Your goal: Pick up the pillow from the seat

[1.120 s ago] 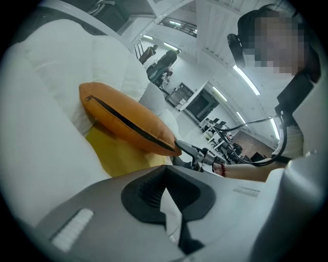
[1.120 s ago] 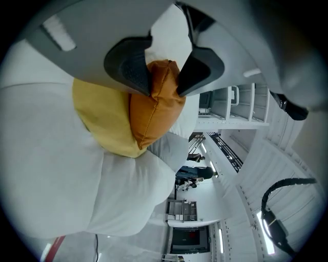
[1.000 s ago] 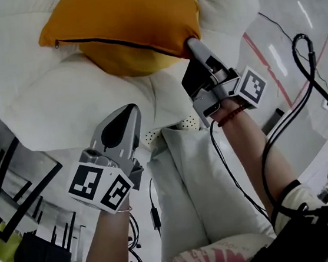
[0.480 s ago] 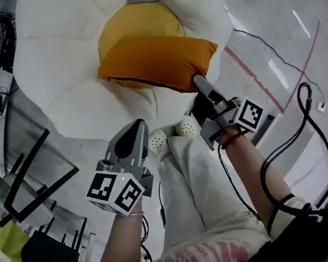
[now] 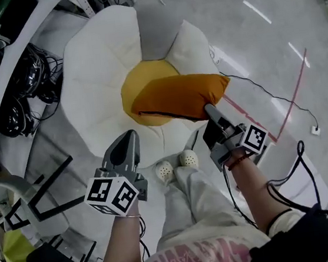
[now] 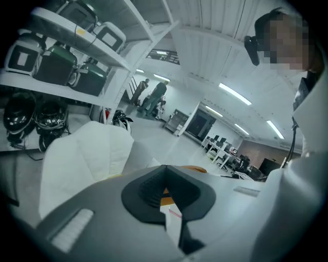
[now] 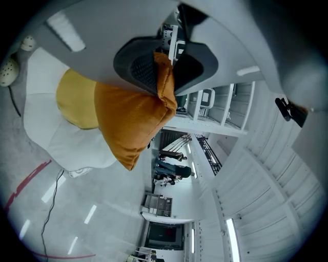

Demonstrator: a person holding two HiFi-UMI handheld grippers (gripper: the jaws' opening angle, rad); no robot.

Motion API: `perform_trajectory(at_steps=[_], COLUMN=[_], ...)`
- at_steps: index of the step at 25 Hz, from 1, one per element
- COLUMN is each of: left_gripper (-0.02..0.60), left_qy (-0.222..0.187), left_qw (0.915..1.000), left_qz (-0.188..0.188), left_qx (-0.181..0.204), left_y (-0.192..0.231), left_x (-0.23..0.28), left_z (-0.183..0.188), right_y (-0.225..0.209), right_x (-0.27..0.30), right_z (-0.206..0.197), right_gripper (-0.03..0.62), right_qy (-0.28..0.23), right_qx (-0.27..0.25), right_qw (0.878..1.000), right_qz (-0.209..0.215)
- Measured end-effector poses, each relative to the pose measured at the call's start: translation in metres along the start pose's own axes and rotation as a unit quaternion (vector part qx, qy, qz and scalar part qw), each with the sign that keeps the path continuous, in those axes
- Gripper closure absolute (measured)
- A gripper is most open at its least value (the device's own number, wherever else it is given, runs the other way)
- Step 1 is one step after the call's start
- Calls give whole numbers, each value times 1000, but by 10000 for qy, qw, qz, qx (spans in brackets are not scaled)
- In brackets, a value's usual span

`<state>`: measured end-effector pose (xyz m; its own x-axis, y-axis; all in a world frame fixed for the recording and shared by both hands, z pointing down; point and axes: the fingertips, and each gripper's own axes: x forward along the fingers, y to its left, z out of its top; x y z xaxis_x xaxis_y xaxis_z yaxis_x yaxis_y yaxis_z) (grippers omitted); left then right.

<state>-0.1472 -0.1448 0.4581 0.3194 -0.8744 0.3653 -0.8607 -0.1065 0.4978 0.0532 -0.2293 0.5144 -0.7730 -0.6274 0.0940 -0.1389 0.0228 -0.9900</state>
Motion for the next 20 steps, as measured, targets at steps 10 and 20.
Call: perform_trajectory(at_steps=[10, 20], left_gripper=[565, 565], left_qy=[-793, -1174], left_qw=[9962, 9893], left_qz=[6, -316], left_qx=[353, 801], left_y=[-42, -90], left_x=[-49, -103], left_z=[120, 183], right_y=[166, 272], right_x=[8, -15], right_z=[10, 19], right_gripper=[525, 523], right_qy=[179, 98], right_qx=[-552, -754], right_qw=[9948, 9878], right_qz=[840, 1362])
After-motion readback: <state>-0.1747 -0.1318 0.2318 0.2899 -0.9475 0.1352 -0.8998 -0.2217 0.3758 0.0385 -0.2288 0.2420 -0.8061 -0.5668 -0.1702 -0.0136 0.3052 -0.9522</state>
